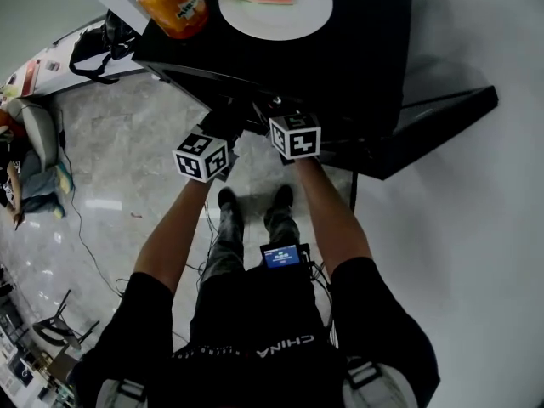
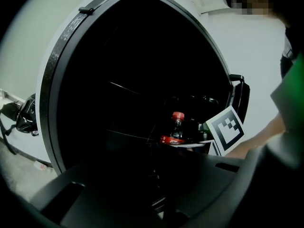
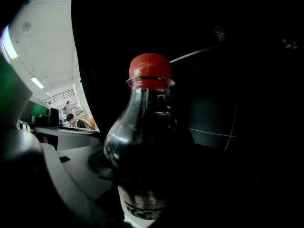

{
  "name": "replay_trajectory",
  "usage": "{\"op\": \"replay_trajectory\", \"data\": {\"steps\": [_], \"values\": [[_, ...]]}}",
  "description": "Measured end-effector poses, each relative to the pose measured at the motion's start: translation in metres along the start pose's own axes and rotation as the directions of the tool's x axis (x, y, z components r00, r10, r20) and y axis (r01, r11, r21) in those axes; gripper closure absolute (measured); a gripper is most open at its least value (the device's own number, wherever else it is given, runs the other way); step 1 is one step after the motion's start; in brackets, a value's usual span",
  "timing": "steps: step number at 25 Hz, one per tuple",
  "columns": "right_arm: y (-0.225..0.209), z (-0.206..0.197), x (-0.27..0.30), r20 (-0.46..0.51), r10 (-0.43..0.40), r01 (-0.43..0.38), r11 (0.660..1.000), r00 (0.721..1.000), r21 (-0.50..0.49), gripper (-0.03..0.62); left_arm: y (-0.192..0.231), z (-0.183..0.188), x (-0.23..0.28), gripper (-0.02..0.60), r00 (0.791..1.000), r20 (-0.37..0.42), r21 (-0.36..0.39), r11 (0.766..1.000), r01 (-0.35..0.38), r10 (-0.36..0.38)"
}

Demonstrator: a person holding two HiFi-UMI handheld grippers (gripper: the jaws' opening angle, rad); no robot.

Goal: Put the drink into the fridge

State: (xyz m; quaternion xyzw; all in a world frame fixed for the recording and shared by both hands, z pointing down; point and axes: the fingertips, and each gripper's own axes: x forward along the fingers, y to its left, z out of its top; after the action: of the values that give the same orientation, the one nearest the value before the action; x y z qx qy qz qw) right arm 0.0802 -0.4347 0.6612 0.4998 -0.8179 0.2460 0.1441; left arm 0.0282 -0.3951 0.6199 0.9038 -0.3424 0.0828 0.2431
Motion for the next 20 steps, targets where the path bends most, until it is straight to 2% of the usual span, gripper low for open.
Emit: {"op": "replay_trajectory", "data": {"steps": [8,16,20], "values": [[-0.031,-0.009,0.042,0.045,-0.066,0.067,0.998,0.997,-0.006,0.278,0.037,-0.011,0.028,0.571,1.000,-0.001,0.020,1.000,-0.013,0.013],[-0.047,0.009,0.073,0.138,-0.105,0.119,0.988,0.985,-0.096,0.278,0.043,-0.014,0.051,0.571,1.000,-0.018,0.081,0.997,0.014,-0.013],[-0.047,0.019,0.081,0.179,-0.106,0.129,0.983,0.978,-0.127,0.278,0.048,-0.006,0.058,0.571,1.000,-0.009,0.068,0.998,0.001,0.000]]}}
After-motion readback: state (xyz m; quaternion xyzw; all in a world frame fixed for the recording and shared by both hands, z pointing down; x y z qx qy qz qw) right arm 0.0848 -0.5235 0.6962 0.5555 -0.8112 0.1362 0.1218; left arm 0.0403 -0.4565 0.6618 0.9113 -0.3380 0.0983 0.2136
